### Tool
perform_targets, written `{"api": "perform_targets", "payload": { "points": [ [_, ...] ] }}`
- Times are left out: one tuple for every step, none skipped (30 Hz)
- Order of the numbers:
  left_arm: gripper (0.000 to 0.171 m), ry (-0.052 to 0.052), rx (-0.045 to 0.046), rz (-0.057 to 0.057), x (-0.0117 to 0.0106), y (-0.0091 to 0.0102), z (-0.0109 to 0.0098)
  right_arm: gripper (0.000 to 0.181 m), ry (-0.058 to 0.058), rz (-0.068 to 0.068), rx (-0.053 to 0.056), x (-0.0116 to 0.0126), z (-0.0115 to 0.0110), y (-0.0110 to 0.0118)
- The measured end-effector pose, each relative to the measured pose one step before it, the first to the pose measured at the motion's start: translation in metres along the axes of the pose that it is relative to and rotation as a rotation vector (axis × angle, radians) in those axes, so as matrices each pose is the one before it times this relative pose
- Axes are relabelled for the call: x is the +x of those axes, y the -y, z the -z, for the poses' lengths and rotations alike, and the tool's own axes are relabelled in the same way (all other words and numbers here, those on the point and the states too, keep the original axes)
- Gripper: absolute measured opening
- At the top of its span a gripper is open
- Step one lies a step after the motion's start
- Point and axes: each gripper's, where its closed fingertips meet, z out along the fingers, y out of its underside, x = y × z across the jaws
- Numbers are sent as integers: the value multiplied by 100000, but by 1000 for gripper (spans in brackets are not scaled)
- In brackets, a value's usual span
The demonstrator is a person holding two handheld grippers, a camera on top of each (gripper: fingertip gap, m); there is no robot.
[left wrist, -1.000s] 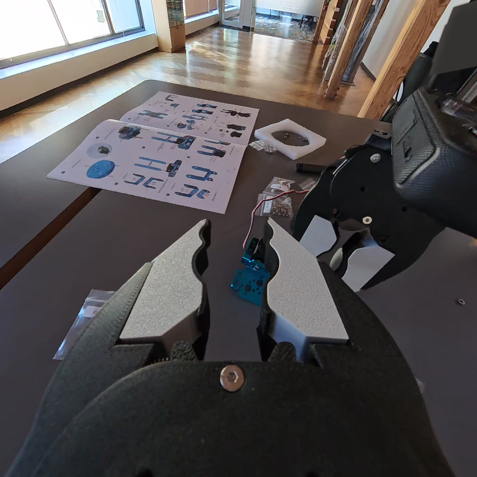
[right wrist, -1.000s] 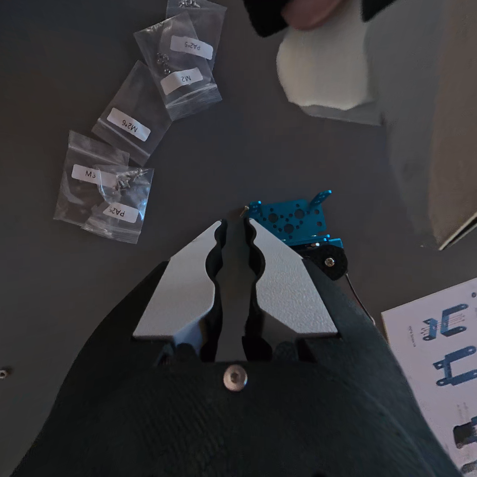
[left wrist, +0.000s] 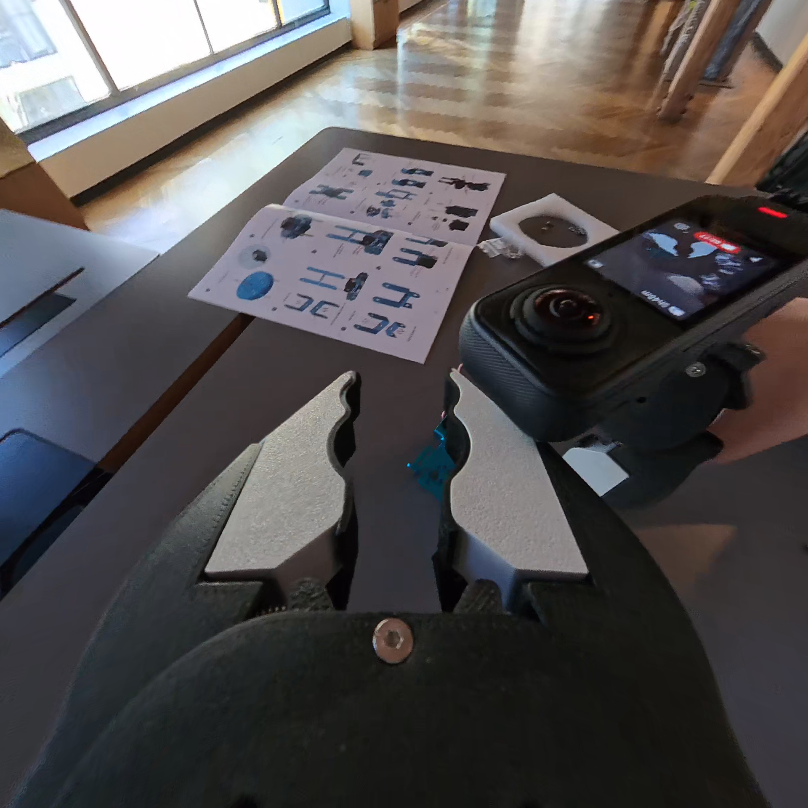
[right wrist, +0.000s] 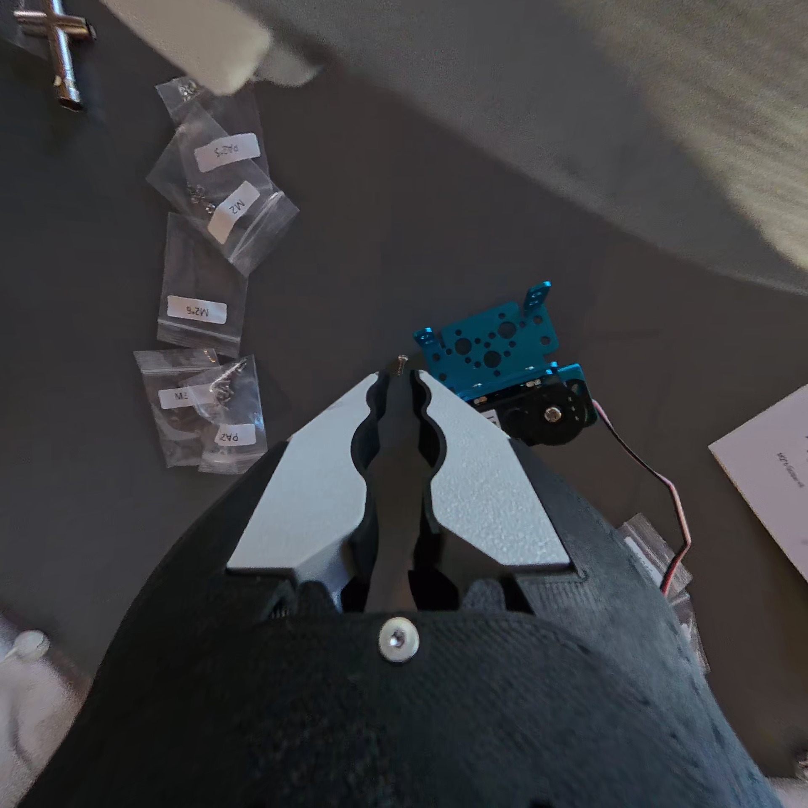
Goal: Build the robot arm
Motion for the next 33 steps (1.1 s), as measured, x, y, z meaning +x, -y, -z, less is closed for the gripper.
{"api": "perform_targets", "payload": {
  "points": [
    [38, 2766, -1378, 3025, -620, -215, 74, 12, 454, -372, 234, -12, 63, 119],
    [38, 4027, -1706, 3633, -910, -327, 121, 11, -177, 127, 402, 76, -8, 96],
    [39, 4267, -1763, 3914, -1023, -392, 157, 11, 729, -1, 377, -64, -107, 74],
    [40, 3894, -1437, 4385, -1017, -398, 154, 11, 494, -605, -186, -27, -189, -16],
    [40, 3076, -857, 5111, -965, -336, 155, 11, -324, -37, -632, 54, -244, -66],
    [40, 1692, 61, 5125, -782, -194, 125, 11, -485, 620, -830, 58, -266, -96],
    [40, 273, 916, 4469, -553, -75, 137, 10, 239, 374, -1285, -41, -287, -151],
    [39, -941, 1392, 3562, -328, 6, 128, 9, 891, 106, -1323, -154, -270, -131],
    [38, -1111, 1425, 3012, -250, 47, 159, 8, 207, 5, -1061, -48, -225, -56],
    [37, -961, 1390, 2456, -222, 79, 158, 8, -146, 91, -913, -9, -167, 12],
    [37, -919, 1185, 1848, -163, 95, 167, 7, -947, 369, 96, 103, -7, 193],
    [36, -654, 723, 1326, -145, 50, 143, 7, -521, 647, -1163, 44, -59, 57],
    [35, -233, 353, 949, -150, -2, 124, 5, -839, 732, -838, 64, -40, 74],
    [35, -45, 153, 483, -109, -10, 97, 4, -469, 1183, -1201, -28, -5, -8],
    [35, -10, -12, 84, -78, -16, 73, 5, 122, 1624, -935, -143, -14, -5],
    [34, -3, -159, -111, -52, -29, 35, 4, 129, 1185, -123, -116, -19, 54],
    [34, 234, -71, -131, -42, -10, 5, 5, -152, 1249, -139, -44, -4, 10],
    [34, 251, 75, -119, -20, 17, -38, 4, -465, 1834, -265, 9, -8, -35],
    [34, -105, 218, -190, 58, 39, -78, 4, -248, 1939, 144, -9, 12, -34],
    [33, -607, 186, -299, 155, 25, -132, 4, 231, 1097, -53, -37, 35, -49],
    [33, -1066, 30, -466, 223, 8, -169, 4, 1264, 697, 934, -142, 112, 25],
    [33, -1449, 193, -739, 294, 17, -181, 4, 2446, -177, 3717, -279, 361, 313],
    [33, -2268, 345, -883, 429, 38, -190, 4, 2528, -1430, 5779, -256, 670, 450],
    [33, -3204, 835, -493, 560, 128, -172, 4, 2345, -1360, 7060, -201, 956, 427],
    [33, -3912, 1403, 111, 650, 226, -156, 4, 2186, 182, 9750, -164, 1173, 614],
    [33, -4468, 1788, 566, 733, 300, -120, 3, -174, 123, 12924, 200, 1354, 890],
    [32, -5338, 2336, 451, 869, 393, -93, 3, -1356, -2695, 12827, 553, 1381, 806],
    [32, -6129, 2950, 48, 1037, 497, -84, 3, 2347, -2659, 10884, 174, 1327, 642],
    [31, -6292, 3290, -790, 1103, 559, -117, 3, 4764, -688, 10771, -158, 1297, 794],
    [30, -5957, 2898, -1553, 1101, 476, -176, 3, 3560, 14, 10985, 47, 1232, 978],
    [28, -5882, 2140, -2232, 1125, 363, -285, 3, 1957, -320, 9730, 348, 1016, 970],
    [25, -5645, 1610, -2600, 1097, 240, -369, 3, 2219, 535, 8483, 303, 713, 855],
    [21, -5178, 670, -2439, 1020, 36, -432, 3, 2924, 1533, 6376, 133, 395, 511]
  ]
}}
